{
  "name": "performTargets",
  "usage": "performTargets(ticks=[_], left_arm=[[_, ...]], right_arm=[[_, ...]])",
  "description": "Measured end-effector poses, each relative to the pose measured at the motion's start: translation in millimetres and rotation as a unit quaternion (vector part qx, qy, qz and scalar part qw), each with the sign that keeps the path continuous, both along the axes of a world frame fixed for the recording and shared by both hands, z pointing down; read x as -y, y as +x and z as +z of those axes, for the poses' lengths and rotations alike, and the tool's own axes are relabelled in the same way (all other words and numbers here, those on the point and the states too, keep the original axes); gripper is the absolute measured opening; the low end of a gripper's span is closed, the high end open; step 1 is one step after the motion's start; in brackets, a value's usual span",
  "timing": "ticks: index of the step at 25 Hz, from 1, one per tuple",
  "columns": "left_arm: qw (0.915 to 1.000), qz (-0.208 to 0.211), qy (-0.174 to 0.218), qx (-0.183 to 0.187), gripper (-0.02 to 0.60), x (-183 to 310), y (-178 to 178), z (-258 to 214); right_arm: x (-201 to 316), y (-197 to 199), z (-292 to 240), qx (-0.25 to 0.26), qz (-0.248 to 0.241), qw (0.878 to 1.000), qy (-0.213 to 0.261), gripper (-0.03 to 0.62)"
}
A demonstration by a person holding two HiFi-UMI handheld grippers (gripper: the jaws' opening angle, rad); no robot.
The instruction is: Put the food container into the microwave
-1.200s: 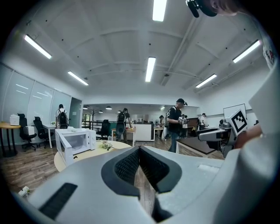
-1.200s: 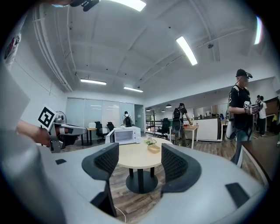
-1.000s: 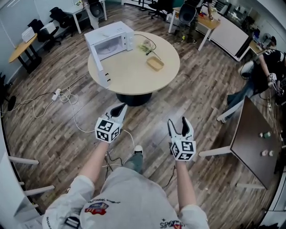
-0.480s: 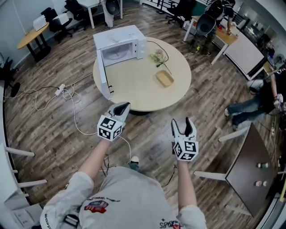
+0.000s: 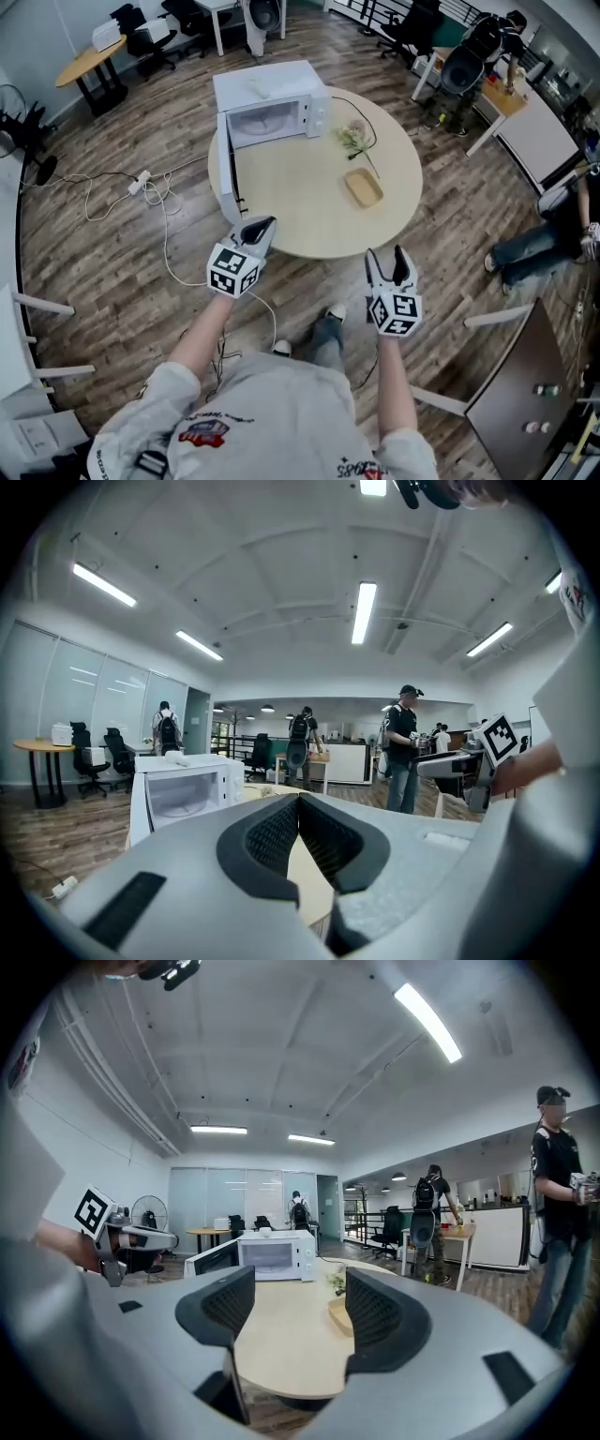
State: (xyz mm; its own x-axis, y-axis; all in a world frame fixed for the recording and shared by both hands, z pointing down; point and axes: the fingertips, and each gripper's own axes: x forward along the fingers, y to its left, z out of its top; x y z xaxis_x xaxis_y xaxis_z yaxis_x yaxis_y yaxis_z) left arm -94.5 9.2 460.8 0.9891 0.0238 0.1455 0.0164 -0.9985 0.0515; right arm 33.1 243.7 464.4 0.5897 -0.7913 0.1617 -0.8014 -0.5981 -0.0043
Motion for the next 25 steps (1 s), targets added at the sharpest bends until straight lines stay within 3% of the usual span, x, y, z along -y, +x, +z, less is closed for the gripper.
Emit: performTargets(ticks=[11, 19, 25], left_arm=[[0.9941, -0.107, 0.002, 0.014, 0.005, 61, 96, 23], [0.9761, -0.214, -0.016, 0.030, 0.005, 112, 167, 20], [0.9621, -0.271, -0.016, 0.030, 0.005, 133, 208, 12]], right_arm=[[115, 146, 22, 0.009, -0.124, 0.992, -0.001, 0.288], [213, 253, 15, 0.010, -0.243, 0.970, -0.025, 0.285], [256, 308, 17, 0.012, -0.306, 0.952, -0.026, 0.285]])
